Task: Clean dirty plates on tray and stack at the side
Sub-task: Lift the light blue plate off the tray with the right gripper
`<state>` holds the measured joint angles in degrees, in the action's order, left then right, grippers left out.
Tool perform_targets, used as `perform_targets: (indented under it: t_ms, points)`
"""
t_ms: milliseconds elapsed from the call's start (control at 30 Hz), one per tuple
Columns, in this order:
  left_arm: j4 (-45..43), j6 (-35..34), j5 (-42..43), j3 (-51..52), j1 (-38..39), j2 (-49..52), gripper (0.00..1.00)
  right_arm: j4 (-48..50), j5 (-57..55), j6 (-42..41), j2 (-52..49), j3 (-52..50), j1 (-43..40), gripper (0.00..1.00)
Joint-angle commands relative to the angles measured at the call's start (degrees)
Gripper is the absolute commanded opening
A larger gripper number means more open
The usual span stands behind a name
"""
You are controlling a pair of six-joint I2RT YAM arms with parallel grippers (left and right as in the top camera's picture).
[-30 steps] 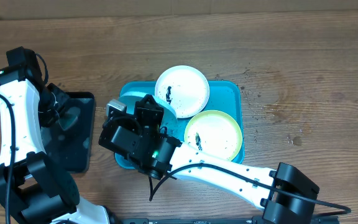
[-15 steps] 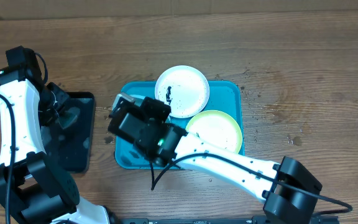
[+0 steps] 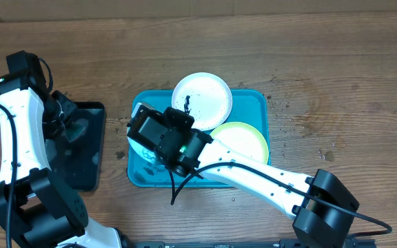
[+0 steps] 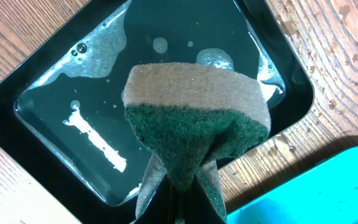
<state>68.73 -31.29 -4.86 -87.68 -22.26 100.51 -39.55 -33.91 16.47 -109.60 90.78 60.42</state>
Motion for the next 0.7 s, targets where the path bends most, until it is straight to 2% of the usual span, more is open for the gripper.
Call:
perform_targets:
  t_ms: [0, 33, 100, 133, 167, 233, 267, 333, 367, 467, 533, 667]
  points:
    - [-0.3, 1.1, 0.4, -0.5, -0.2, -0.9, 0.04, 2.4, -2.8, -3.2, 3.8, 1.7, -0.4, 0.04]
    - [-0.2, 1.1, 0.4, -0.5, -0.2, -0.9, 0.04, 2.0, 1.0, -2.9, 4.0, 1.7, -0.4, 0.04]
    - [-0.2, 1.1, 0.4, -0.5, -0.2, -0.9, 0.04, 0.3, 6.9, 2.9, 4.0, 1.6, -0.6, 0.04]
    - [-0.2, 1.1, 0.4, -0.5, -0.2, -0.9, 0.04, 0.2, 4.5, 6.1, 4.0, 1.6, -0.8, 0.04]
    - [-0.2, 1.1, 0.4, -0.5, -0.2, -0.9, 0.04, 1.2, -0.2, 5.4, 4.2, 1.7, -0.9, 0.04]
    - [-0.2, 1.1, 0.4, -0.5, -0.2, -0.9, 0.04, 4.2, -7.0, -0.2, 4.8, 1.7, -0.9, 0.04]
    - [-0.2, 1.1, 0.4, -0.5, -0.2, -0.9, 0.04, 4.3, -4.7, -0.6, 5.0, 1.7, -0.9, 0.04]
    - [-0.2, 1.1, 0.4, -0.5, -0.2, -0.9, 0.04, 2.3, 4.1, 4.1, 5.0, 1.6, -0.9, 0.04]
    - [-0.2, 1.1, 0.4, -0.5, -0.2, -0.9, 0.04, 1.7, 5.1, 6.1, 5.0, 1.6, -0.9, 0.04]
    - [-0.1, 1.1, 0.4, -0.5, -0.2, -0.9, 0.04, 3.6, -1.9, -1.1, 5.8, 1.6, -1.2, 0.04]
    - [-0.1, 1.1, 0.4, -0.5, -0.2, -0.9, 0.04, 4.1, -0.5, -5.9, 7.0, 1.6, -1.7, 0.04]
    - [0.0, 1.1, 0.4, -0.5, -0.2, -0.9, 0.04, 3.7, 3.2, -9.2, 10.6, 1.6, -3.8, 0.04]
